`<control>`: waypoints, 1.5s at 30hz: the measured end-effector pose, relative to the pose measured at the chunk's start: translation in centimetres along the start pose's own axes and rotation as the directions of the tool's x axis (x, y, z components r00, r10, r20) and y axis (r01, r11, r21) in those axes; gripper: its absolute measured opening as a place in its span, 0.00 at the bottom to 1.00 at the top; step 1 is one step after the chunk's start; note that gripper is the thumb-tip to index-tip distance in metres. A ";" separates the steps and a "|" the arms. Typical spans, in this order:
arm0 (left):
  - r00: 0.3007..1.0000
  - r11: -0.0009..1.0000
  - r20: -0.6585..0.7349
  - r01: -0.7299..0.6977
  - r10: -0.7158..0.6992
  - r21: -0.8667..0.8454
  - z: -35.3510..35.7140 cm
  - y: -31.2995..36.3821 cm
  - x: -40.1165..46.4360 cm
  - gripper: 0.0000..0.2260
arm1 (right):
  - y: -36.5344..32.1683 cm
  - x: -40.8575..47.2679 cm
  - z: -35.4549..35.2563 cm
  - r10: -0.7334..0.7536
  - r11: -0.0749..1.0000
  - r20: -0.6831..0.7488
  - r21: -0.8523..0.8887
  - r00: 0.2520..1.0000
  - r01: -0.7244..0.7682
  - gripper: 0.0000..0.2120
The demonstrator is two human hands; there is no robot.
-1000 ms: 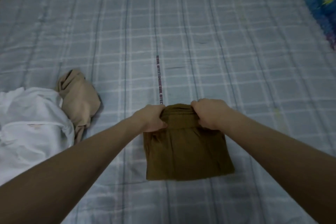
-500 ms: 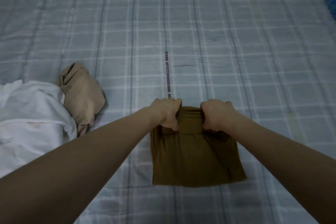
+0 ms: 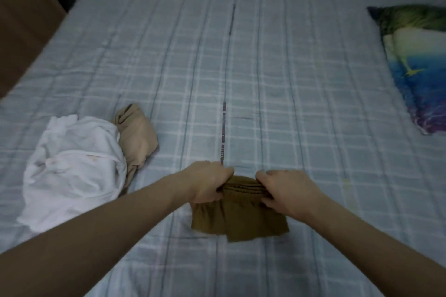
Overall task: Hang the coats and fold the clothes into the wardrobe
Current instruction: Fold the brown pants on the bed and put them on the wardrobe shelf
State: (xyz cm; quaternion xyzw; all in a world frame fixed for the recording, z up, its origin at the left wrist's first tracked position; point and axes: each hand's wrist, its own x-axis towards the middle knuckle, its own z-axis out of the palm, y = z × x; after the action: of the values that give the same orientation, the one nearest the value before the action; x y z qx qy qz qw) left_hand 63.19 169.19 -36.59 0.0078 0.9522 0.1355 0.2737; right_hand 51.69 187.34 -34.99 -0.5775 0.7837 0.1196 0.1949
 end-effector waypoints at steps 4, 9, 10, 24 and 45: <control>0.996 0.996 -0.057 0.072 -0.069 0.058 -5.1 2.1 -7.6 0.15 | -2.5 -3.5 -7.0 -0.148 0.984 -0.062 -0.108 0.987 0.141 0.17; 0.958 0.962 -0.158 0.256 -0.240 0.093 -10.8 4.0 -19.5 0.13 | -7.8 -4.8 -17.0 -0.317 0.935 -0.104 -0.199 0.943 0.293 0.15; 0.937 0.947 -0.197 0.309 -0.287 0.092 -11.5 4.2 -22.2 0.13 | -9.2 -4.8 -18.9 -0.368 0.913 -0.117 -0.231 0.922 0.336 0.15; 0.358 0.459 -0.379 0.861 -0.854 -0.220 -5.8 6.0 -61.3 0.10 | -42.3 -7.3 -33.4 -0.869 0.486 -0.204 -0.520 0.450 0.703 0.16; -0.180 -0.073 -0.191 0.883 -0.965 -0.463 14.3 14.3 -100.2 0.09 | -89.9 -17.3 -34.9 -0.993 -0.114 0.024 -0.465 -0.116 0.878 0.09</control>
State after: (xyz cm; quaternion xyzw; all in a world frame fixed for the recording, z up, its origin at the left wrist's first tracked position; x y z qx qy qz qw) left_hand 154.98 177.70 7.58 -0.7440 0.6662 -0.0322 0.0387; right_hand 135.90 160.43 7.31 -0.9946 0.0974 -0.0320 -0.0187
